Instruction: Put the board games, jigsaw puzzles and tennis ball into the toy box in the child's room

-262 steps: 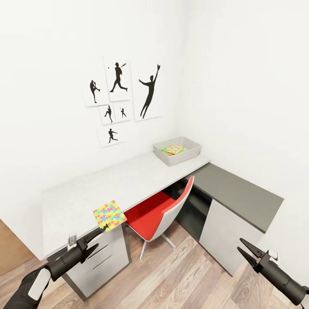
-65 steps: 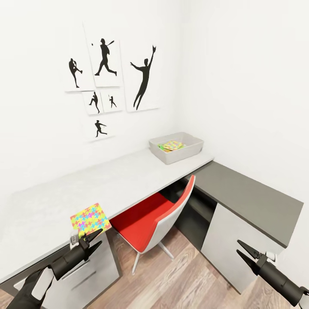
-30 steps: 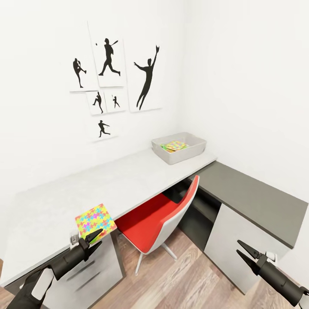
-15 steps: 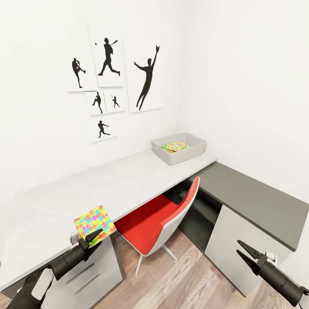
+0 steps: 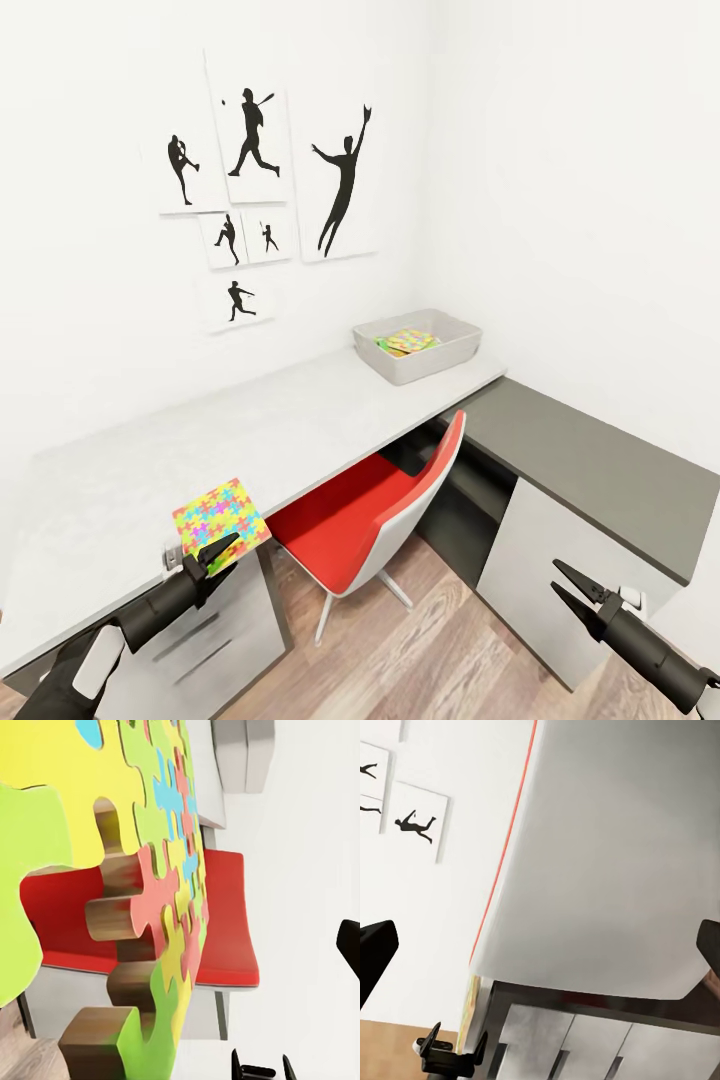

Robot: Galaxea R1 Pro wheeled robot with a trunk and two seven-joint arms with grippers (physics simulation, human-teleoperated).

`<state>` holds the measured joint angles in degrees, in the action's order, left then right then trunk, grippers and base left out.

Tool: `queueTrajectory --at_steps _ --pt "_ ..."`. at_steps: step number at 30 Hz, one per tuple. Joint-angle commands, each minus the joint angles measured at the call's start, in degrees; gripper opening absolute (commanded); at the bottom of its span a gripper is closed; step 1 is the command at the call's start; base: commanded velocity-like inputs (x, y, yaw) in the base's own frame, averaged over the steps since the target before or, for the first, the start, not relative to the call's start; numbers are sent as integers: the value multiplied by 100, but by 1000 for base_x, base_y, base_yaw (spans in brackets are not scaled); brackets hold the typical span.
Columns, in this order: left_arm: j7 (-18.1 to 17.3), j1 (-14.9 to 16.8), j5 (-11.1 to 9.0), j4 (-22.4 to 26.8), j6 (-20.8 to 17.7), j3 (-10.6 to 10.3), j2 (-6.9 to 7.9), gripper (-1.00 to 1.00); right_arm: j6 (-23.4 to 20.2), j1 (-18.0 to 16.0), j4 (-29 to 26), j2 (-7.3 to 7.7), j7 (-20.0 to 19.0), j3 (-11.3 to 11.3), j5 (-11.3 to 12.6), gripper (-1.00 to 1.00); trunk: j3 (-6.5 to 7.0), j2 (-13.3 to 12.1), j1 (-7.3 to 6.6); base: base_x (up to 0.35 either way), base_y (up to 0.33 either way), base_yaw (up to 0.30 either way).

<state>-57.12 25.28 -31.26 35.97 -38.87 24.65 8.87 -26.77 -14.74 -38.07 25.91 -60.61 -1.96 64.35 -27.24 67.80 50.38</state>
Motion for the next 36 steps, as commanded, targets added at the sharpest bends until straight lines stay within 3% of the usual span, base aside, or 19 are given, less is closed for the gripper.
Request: queueTrajectory --at_steps 1,11,18,31,36 --pt "-7 4 -20 -2 -38 5 0 -100 -48 -3 1 2 -3 3 42 100 -6 3 0 0 0 0" --pt "-30 1 -29 -4 107 7 1 -100 -48 -3 1 2 -3 4 42 100 -6 3 0 0 0 0" --pt "-344 -4 -22 -5 124 0 1 -100 -48 -3 1 2 -2 4 42 100 -6 3 0 0 0 0" --pt "-426 -5 -20 3 125 -25 1 -100 -48 -3 1 2 -3 3 42 100 -6 3 0 0 0 0" --pt "-611 -5 -17 29 120 -44 0 -100 -48 -3 1 2 -2 3 42 100 -6 3 0 0 0 0"
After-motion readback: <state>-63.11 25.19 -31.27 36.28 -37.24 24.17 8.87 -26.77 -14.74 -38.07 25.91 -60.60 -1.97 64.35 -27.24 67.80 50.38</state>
